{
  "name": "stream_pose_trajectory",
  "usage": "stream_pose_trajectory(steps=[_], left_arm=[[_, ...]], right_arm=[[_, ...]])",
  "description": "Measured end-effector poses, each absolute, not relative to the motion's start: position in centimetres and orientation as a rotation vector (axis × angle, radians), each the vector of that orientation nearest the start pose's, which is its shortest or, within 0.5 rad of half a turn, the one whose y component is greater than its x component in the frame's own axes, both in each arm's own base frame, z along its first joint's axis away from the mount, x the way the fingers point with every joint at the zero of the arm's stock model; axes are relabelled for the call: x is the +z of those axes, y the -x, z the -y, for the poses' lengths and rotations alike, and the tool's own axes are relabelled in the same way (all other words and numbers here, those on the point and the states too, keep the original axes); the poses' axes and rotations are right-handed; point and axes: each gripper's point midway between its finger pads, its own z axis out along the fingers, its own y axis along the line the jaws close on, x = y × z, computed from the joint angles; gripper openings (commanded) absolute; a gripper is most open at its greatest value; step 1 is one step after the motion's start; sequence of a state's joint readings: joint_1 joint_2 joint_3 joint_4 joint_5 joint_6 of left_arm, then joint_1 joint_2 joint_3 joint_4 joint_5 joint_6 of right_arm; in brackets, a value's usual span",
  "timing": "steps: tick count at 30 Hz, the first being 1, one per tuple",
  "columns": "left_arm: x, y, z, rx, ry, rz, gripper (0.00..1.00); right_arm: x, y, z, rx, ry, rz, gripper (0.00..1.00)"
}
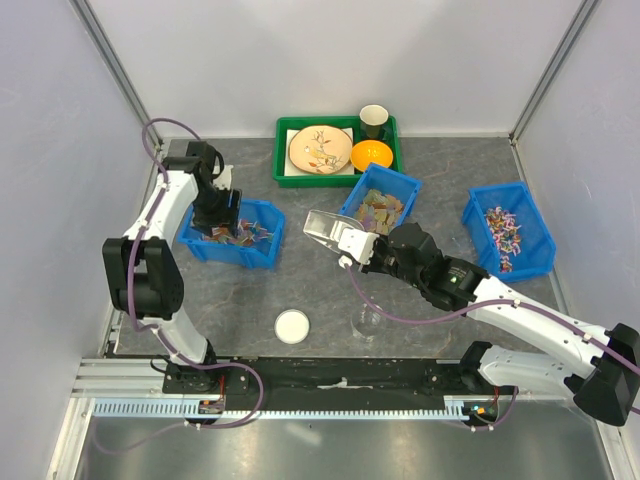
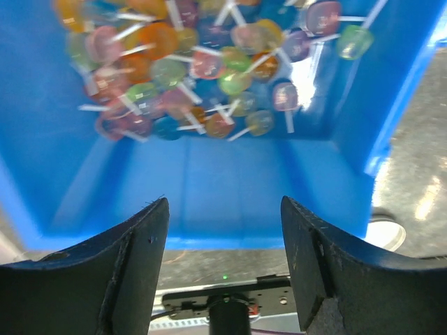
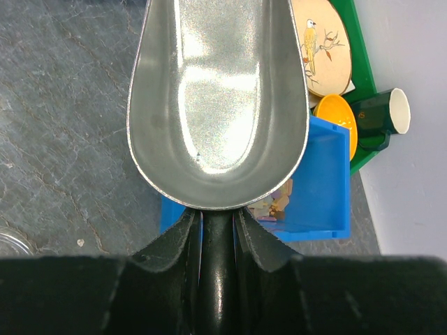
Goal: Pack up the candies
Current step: Move the storage box to the center of the board.
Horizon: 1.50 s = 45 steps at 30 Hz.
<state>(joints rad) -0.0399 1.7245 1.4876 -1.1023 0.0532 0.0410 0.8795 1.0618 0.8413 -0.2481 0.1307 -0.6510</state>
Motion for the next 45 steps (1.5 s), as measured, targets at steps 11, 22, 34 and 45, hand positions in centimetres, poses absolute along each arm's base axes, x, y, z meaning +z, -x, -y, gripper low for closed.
stream_pose_trajectory(steps=[11, 22, 34, 45], left_arm=[[8.9, -33.0, 8.7, -0.258, -0.348, -2.955, 0.70], [6.4, -32.3, 13.7, -0.356, -0.536, -2.983, 0.69], [6.6, -29.9, 20.3, -0.632, -0.761, -2.926, 0.69], [8.0, -28.7, 22.8, -0.732, -0.862, -2.852, 0.70]], right_arm=[[20.4, -25.9, -23.7, 0.005, 1.358, -1.533, 0.00], [20.1, -25.9, -23.6, -0.003, 1.364, -1.535, 0.00], [19.7, -26.0, -23.6, -0.010, 1.372, -1.541, 0.00], [19.9, -26.3, -23.3, -0.031, 1.355, -1.540, 0.00]])
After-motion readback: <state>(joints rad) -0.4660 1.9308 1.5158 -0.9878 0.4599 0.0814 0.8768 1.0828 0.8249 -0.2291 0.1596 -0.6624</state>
